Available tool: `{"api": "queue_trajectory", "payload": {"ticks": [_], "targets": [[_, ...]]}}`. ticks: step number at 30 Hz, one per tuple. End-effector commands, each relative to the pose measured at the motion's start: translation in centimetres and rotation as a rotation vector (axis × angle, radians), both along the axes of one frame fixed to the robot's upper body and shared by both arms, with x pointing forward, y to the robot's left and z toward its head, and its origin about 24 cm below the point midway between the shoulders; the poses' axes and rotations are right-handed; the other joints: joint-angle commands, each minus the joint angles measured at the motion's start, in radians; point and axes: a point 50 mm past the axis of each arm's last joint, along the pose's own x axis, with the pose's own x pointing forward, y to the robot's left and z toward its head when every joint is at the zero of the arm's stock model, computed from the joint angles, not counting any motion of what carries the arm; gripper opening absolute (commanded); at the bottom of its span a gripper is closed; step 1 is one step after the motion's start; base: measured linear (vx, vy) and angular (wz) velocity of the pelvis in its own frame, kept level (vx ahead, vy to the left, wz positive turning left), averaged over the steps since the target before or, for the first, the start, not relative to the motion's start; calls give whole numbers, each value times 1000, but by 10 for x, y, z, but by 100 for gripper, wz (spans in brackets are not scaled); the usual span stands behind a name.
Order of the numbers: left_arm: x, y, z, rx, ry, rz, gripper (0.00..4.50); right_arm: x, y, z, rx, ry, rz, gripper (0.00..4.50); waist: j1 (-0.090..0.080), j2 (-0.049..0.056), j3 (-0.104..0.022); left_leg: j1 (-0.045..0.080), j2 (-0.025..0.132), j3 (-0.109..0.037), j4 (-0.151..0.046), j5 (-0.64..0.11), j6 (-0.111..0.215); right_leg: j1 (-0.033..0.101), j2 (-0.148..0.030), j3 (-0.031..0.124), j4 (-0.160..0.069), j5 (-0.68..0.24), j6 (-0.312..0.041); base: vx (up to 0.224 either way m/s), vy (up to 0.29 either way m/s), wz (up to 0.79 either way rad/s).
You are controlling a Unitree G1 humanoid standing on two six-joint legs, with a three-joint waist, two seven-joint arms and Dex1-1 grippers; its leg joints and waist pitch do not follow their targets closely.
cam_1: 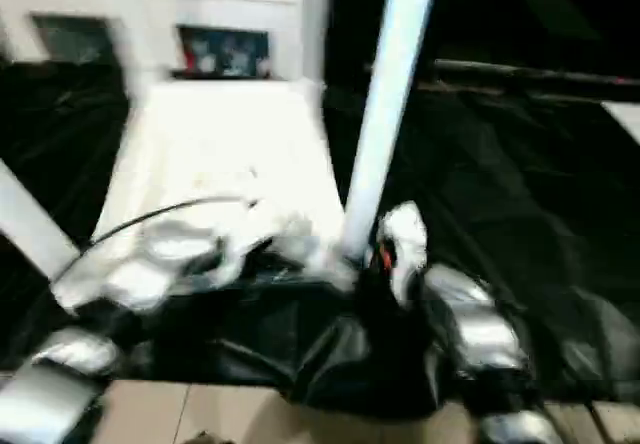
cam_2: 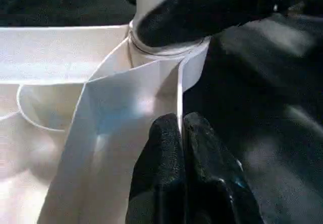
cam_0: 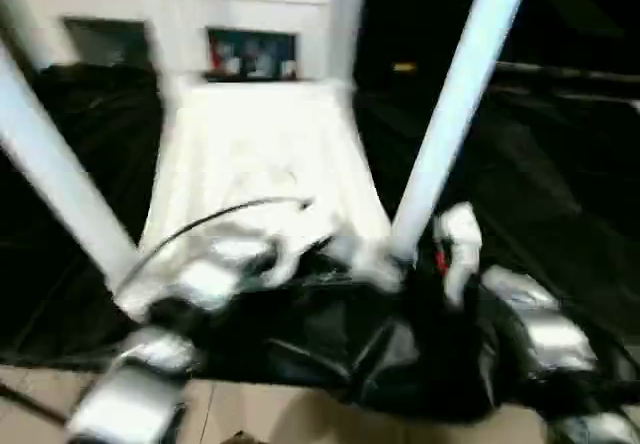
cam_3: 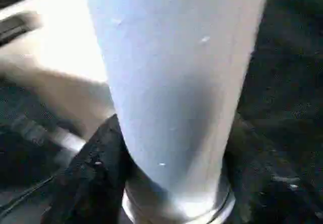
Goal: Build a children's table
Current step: Rotate leg to tighten
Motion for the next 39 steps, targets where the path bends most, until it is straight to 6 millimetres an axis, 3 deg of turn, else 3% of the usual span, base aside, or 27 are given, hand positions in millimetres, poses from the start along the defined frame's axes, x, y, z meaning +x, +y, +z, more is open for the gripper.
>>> {"api": "queue_trajectory", "payload": {"ticks": [1,2,3,5,6,8,12,14,17,20,22,24,30,33,39], "targets": [[6,-20,11,-42,-55,43,0,-7,12,-25,-9,130,-56,234,-11,-5,-49,35,58,-50,-76,-451,-32,12,-89,33,-115,-630,-80,0,0,0],[7,-24,12,-45,-60,52,0,-6,15,-25,-3,132,-81,226,-11,1,-48,38,57,-51,-75,-458,-30,10,-90,33,-117,-633,-81,0,0,0],[7,-28,13,-49,-66,61,0,-5,17,-25,1,134,-105,220,-15,-3,-47,38,57,-52,-76,-468,-25,11,-89,30,-121,-631,-81,0,0,0],[6,-38,13,-47,-81,55,0,-3,30,-24,-6,116,-100,220,-15,7,-48,37,60,-53,-80,-470,-24,12,-88,31,-120,-606,-84,0,0,0],[6,-39,13,-46,-84,52,0,-3,32,-23,-8,108,-93,220,-18,5,-50,37,62,-54,-83,-479,-26,15,-87,29,-119,-575,-92,0,0,0],[4,-42,12,-55,-84,16,0,-5,45,-17,37,67,-35,267,-19,3,-50,33,62,-54,-86,-489,-22,18,-88,29,-116,-539,-100,0,0,0],[2,-35,11,-53,-76,-20,0,-6,46,-10,62,36,33,306,-15,-1,-51,30,63,-50,-85,-467,-3,22,-98,25,-113,-524,-111,0,0,0],[0,-26,11,-62,-60,-69,0,-8,41,-5,46,9,122,319,-15,-2,-51,27,65,-49,-86,-452,0,22,-100,27,-113,-520,-112,0,0,0],[-5,-16,11,-77,-39,-135,0,-14,35,1,43,-5,246,319,-10,-4,-53,16,68,-47,-87,-408,20,33,-101,32,-103,-469,-124,0,0,0],[-9,-6,12,-82,-9,-200,0,-20,26,7,37,-7,368,319,-5,-4,-56,20,70,-40,-84,-365,32,30,-101,37,-95,-402,-161,0,0,0],[-16,8,11,-59,33,-287,0,-27,13,12,18,6,495,319,1,-6,-58,15,72,-37,-84,-327,46,37,-99,37,-84,-363,-181,0,0,0],[-18,12,11,-52,44,-310,0,-29,9,14,12,10,524,319,4,-4,-60,20,74,-32,-81,-307,50,31,-95,40,-79,-313,-200,0,0,0],[-26,38,10,-3,130,-394,0,-35,-9,19,-36,56,651,305,36,-8,-70,10,74,-23,-67,-168,83,41,-93,39,-44,-143,-246,0,0,0],[-27,42,11,-2,134,-397,0,-34,-12,20,-38,63,664,305,42,-5,-69,9,75,-24,-66,-158,84,39,-93,37,-43,-146,-248,0,0,0],[-26,42,13,-6,128,-387,0,-34,-9,20,-25,69,681,256,39,-8,-65,11,74,-26,-71,-214,50,37,-94,38,-56,-254,-215,0,0,0]]}}
